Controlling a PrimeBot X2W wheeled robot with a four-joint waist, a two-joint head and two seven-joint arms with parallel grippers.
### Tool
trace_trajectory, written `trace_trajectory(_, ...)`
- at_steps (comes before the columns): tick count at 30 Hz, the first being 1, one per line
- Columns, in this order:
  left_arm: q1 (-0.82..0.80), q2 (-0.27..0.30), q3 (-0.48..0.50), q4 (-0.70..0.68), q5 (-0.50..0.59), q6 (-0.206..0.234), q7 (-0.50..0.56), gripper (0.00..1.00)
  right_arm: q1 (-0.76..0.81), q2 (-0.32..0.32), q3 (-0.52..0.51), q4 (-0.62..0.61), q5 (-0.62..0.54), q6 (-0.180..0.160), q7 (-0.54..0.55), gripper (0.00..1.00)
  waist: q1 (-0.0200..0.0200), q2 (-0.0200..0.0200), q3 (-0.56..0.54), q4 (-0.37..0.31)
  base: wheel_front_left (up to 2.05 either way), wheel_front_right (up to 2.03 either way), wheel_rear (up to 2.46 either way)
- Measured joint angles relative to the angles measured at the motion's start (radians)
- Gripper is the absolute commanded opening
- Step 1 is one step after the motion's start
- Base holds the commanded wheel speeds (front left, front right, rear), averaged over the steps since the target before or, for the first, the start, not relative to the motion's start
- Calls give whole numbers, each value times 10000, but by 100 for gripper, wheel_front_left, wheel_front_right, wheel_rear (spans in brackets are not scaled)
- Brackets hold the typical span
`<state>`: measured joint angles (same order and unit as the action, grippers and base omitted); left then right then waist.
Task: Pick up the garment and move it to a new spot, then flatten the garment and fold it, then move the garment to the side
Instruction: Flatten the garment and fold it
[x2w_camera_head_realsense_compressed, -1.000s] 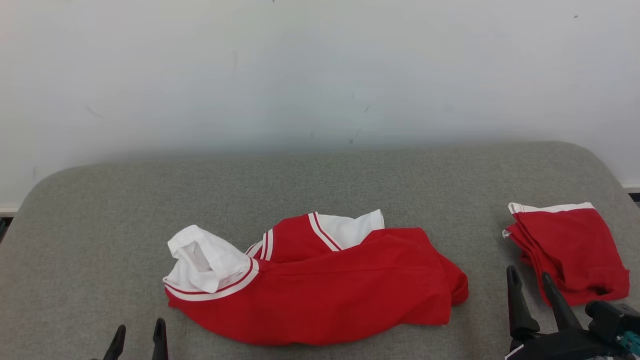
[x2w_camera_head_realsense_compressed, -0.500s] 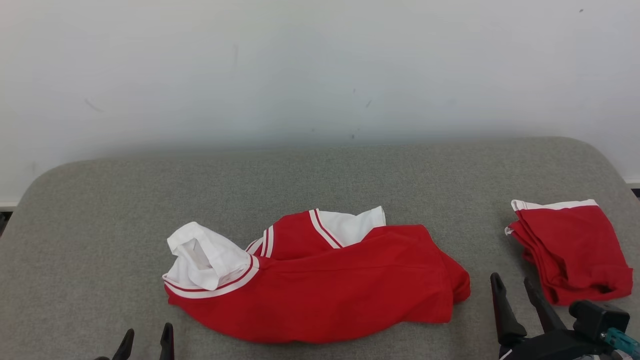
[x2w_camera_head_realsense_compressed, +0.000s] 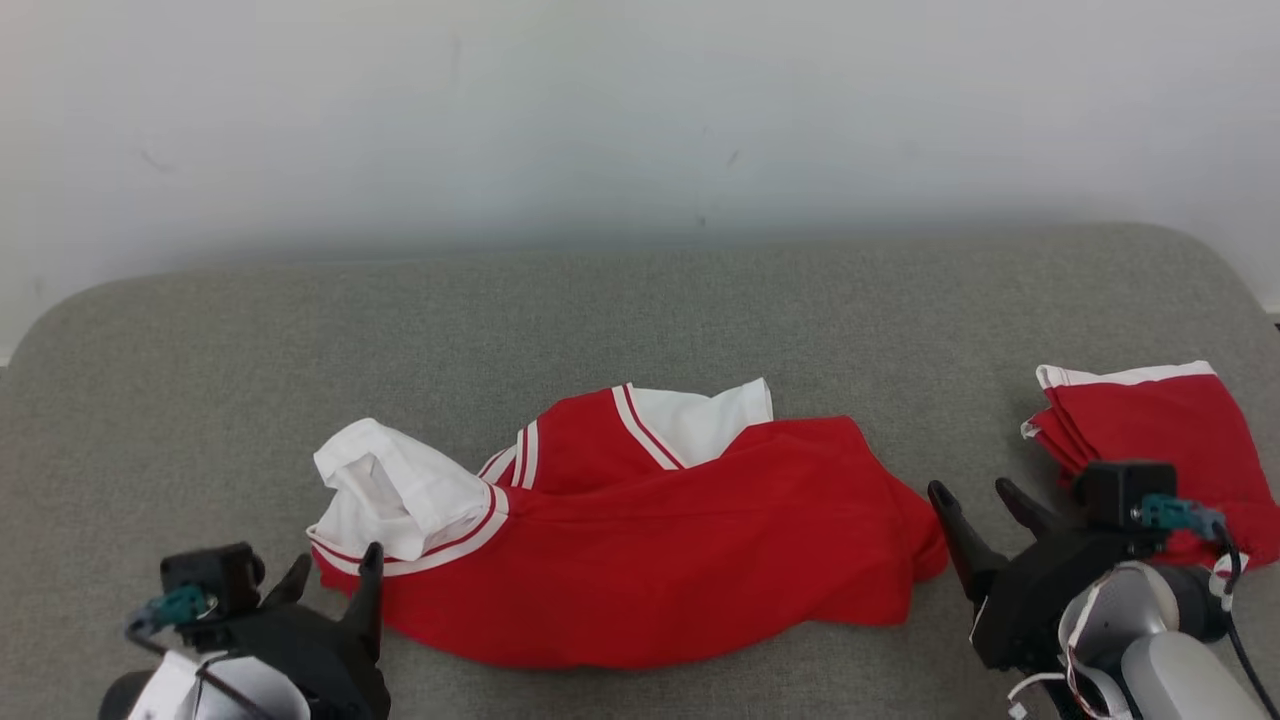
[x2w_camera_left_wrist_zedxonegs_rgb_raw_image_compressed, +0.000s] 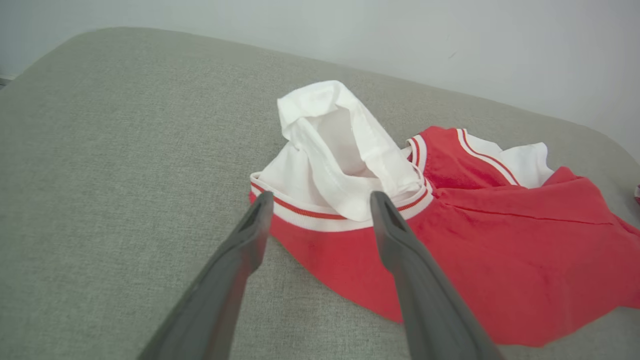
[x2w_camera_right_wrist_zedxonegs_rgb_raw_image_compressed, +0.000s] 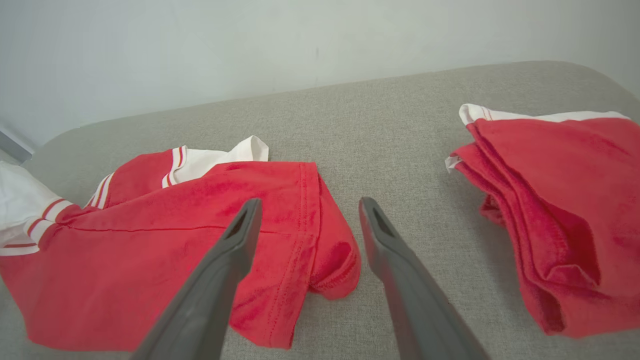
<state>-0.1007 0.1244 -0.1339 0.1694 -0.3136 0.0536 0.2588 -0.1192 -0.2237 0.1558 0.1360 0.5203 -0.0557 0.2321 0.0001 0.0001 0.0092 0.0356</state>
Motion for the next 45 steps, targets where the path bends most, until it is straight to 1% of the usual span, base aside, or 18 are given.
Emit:
trace_trajectory(5, -975, -249, -203, 468, -31, 174, 1045, 100, -957, -167, 128, 324, 15, -15, 1300, 100, 0, 0, 437, 2, 0, 0, 0)
trace_trajectory(10, -1981, -395, -366, 1012, -35, 268, 1866, 100, -1624, -383, 391, 667, 58, -58, 2474, 100, 1, 0, 826, 83, 0, 0, 0)
trace_trajectory(12, -2229, -476, -357, 1206, -33, 353, 2105, 100, -1805, -408, 568, 796, 58, -58, 2853, 100, 2, 1, 901, 165, 0, 0, 0)
trace_trajectory(16, -2474, -451, -163, 1666, 19, 449, 2548, 100, -2109, -405, 815, 876, 13, -58, 3427, 100, 1, 1, 965, 308, 0, 0, 0)
trace_trajectory(21, -2606, -387, -130, 1833, 44, 516, 2876, 100, -2216, -412, 980, 894, 13, -58, 4013, 100, 1, 0, 975, 338, 0, 0, 0)
trace_trajectory(30, -3050, -625, -545, 2029, 65, 518, 3235, 100, -2238, -485, 1275, 892, -4, -58, 4880, 100, -1, 0, 1118, 359, 0, 0, 0)
trace_trajectory(36, -3447, -662, -713, 2232, 69, 520, 3310, 100, -2872, -464, 1241, 1181, -4, -71, 5089, 100, -1, 1, 1250, 404, 0, 0, 0)
trace_trajectory(42, -3777, -711, -934, 2401, 148, 520, 3438, 100, -2984, -453, 1062, 1517, 2, -215, 5348, 100, 0, 0, 1366, 544, 0, 0, 0)
trace_trajectory(45, -3786, -746, -1007, 2502, 153, 520, 3450, 100, -3003, -328, 1043, 1647, 79, -240, 5400, 100, 0, 0, 1430, 613, 0, 0, 0)
